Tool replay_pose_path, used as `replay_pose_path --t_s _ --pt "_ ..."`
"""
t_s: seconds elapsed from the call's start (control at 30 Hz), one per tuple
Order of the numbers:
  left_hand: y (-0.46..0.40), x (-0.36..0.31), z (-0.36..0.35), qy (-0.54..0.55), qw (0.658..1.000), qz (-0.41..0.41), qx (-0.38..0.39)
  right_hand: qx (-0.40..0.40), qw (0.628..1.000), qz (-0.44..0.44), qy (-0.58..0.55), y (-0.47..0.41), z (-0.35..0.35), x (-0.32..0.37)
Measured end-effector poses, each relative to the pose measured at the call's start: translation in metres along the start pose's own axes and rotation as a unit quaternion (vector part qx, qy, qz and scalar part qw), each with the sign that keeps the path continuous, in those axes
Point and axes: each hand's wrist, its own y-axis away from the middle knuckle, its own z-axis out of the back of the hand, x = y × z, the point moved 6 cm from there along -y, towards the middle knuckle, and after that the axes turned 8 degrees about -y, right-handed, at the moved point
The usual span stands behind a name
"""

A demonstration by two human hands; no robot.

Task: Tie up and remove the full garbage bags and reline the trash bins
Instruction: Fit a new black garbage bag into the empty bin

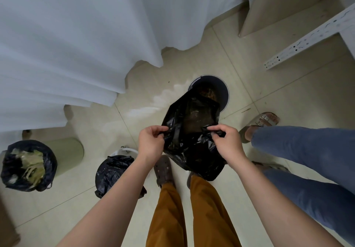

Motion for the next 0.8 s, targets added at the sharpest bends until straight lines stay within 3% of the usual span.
replay_pose_path --t_s 0.23,0.43,0.6,0.8 --pt "-0.002 -0.002 -0.008 -0.041 0.996 0.004 0.078 -0.025 0.994 -0.077 -0.08 -0.017 0.024 -0.01" --pt "-0.017 -0.031 -0.019 -0.027 0.999 -0.005 0.031 -0.08 0.991 -0.028 -0.104 -0.038 0.048 0.001" --pt "-0.04 -0.066 -0.031 -0.031 0.998 -0.057 -0.007 -0.136 0.984 0.003 -0.119 -0.062 0.073 0.018" --pt "-0.07 -0.095 -0.055 -0.026 0.996 -0.086 -0.001 -0.164 0.976 0.032 -0.136 -0.1 0.091 0.031"
